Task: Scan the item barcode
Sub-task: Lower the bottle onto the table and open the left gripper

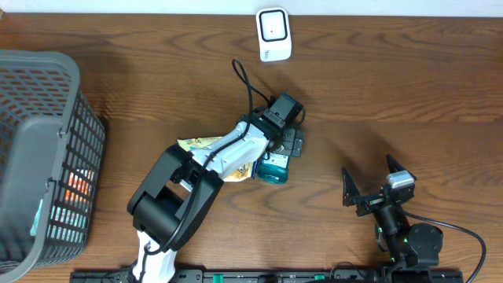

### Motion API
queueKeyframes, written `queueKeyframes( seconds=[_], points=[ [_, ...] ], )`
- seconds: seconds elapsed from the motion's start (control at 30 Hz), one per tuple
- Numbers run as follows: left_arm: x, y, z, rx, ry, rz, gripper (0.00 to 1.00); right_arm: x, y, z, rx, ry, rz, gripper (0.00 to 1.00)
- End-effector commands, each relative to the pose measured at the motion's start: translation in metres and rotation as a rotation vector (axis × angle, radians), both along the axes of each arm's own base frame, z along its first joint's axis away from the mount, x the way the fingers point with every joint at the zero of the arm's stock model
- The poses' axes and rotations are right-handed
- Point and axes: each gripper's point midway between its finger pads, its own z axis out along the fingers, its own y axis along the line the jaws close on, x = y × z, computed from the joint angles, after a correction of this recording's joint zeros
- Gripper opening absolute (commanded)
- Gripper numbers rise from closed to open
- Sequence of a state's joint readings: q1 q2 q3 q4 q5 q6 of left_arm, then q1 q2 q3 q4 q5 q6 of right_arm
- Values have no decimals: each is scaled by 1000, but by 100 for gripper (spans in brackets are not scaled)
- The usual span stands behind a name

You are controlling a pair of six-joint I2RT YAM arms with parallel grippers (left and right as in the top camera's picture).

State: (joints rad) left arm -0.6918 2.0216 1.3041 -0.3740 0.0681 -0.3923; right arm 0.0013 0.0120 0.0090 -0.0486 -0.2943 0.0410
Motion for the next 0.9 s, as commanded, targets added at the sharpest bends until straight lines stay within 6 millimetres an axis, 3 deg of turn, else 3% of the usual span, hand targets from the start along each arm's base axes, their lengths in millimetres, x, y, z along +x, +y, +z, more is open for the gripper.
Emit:
queueKeyframes(
  seconds=[0.0,0.17,0.3,0.43,0.63,0.87],
  points=[
    [8,-4,20,-15,-41,-12,99,0,1,-1,6,2,2,99],
    [15,-9,75,-58,-135,-59,99,0,1,-1,6,2,2,99],
    [15,-8,135,-113,-254,-99,99,0,1,-1,6,2,2,99],
    [21,17,202,-91,-445,-42,99,0,1,-1,6,2,2,99],
    [22,89,290,81,-728,72,99,0,1,-1,6,2,2,99],
    [11,210,349,171,-830,349,98,0,1,-1,6,2,2,99]
  ],
)
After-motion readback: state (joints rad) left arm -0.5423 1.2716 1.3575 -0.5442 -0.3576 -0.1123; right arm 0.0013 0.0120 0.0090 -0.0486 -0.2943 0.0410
